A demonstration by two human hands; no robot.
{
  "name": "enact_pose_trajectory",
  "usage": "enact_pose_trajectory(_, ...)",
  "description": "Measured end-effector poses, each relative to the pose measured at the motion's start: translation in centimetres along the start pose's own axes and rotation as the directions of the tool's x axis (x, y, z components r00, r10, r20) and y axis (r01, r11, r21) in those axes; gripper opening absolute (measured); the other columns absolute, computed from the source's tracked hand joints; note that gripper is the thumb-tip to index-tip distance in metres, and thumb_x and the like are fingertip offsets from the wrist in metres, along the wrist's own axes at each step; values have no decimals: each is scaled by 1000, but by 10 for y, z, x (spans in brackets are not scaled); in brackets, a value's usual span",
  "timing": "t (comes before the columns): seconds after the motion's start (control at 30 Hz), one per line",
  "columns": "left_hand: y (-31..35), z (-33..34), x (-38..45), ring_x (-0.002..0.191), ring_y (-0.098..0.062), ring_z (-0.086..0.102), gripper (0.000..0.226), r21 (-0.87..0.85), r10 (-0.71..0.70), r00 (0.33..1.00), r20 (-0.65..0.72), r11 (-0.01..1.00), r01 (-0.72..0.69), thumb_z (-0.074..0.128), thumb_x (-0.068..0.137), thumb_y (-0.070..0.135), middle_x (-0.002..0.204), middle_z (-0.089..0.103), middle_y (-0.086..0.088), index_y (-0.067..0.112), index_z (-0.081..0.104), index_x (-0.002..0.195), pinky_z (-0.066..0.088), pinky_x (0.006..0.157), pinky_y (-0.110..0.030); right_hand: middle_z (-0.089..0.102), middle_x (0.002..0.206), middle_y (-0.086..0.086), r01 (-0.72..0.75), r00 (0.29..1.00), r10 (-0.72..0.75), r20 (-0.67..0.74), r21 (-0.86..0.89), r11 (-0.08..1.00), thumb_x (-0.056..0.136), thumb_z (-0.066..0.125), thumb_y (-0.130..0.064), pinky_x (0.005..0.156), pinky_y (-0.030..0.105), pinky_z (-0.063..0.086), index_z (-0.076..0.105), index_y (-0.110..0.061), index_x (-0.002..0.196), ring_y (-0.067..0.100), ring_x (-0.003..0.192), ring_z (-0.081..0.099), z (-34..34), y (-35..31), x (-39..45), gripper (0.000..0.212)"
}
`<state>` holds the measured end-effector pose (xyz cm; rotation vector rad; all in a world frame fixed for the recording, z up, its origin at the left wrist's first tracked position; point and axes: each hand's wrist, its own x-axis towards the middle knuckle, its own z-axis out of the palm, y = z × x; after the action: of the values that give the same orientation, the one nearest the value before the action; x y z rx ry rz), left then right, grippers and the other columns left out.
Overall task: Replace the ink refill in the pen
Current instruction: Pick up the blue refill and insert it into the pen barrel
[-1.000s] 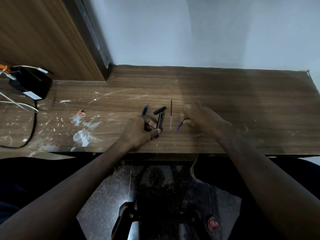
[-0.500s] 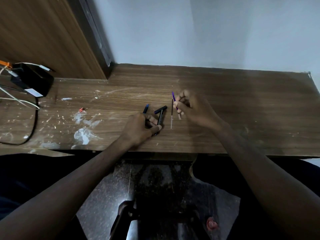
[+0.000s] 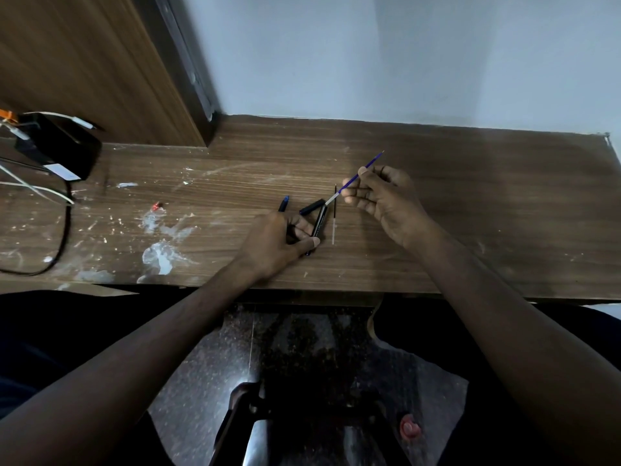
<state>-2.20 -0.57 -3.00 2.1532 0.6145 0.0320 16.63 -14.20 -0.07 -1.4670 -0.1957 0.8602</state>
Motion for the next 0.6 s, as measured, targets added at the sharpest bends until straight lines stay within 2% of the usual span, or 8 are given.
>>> enact_pose_trajectory(0.1,1,0,0,66,15,66,10,13,17,1000,-16,1000,-16,85,85,28,70,74,17,24,77,91,42,66,1,77,105,20,-19,1000,19,24,-19,1000,110,56,-16,73,28,65,59,3,122,18,80,79,3,2,-3,22)
enact_pose_trajectory(0.2,1,0,0,67,18,64,12,31,26,1000,-16,999,-26,86,84,27,69,70,20,21,78,92,40,67,3,77,98,16,-21,998,25,54,-68,997,109,58,-15,73,27,66,60,2,116,16,77,78,4,1,-5,18)
enact_pose_trajectory(0.3,2,0,-1,67,19,63,13,37,18,1000,-8,999,-18,85,85,27,72,72,18,20,78,94,40,68,2,77,98,14,1,997,17,76,-232,973,105,65,-18,67,26,64,65,-1,113,14,74,76,5,2,-3,18)
enact_pose_trajectory(0.4,3,-1,-1,66,16,63,10,33,19,1000,-20,999,-19,83,87,28,75,75,13,20,79,93,41,69,0,76,92,6,24,992,33,125,-429,903,98,75,-19,62,22,59,73,-6,105,9,72,70,10,8,1,15)
enact_pose_trajectory(0.43,4,-2,-1,65,12,64,10,25,12,1000,-26,1000,-12,83,87,28,76,76,11,21,79,92,42,69,-2,75,88,2,13,988,59,141,-461,888,96,77,-19,62,22,58,75,-9,100,7,69,69,12,10,2,10)
enact_pose_trajectory(0.5,3,-4,-2,64,5,66,10,-7,-19,1000,-16,1000,19,82,88,29,78,79,7,20,78,92,52,75,-16,76,85,-3,-22,981,111,160,-474,880,95,79,-19,65,25,58,76,-15,95,4,66,67,16,15,4,5)
enact_pose_trajectory(0.53,2,-5,-3,64,-1,68,10,-29,-40,999,-7,999,39,82,89,28,79,80,5,20,78,91,54,76,-23,77,87,-4,-29,979,120,164,-473,881,94,80,-20,66,25,58,76,-17,95,3,65,67,18,16,5,5)
enact_pose_trajectory(0.6,0,-7,-6,64,-7,71,9,-51,-73,997,-19,996,72,82,89,27,78,80,3,19,78,90,56,76,-27,79,89,-3,-15,977,118,179,-491,871,94,81,-22,68,26,59,78,-17,98,2,66,69,22,17,8,8)
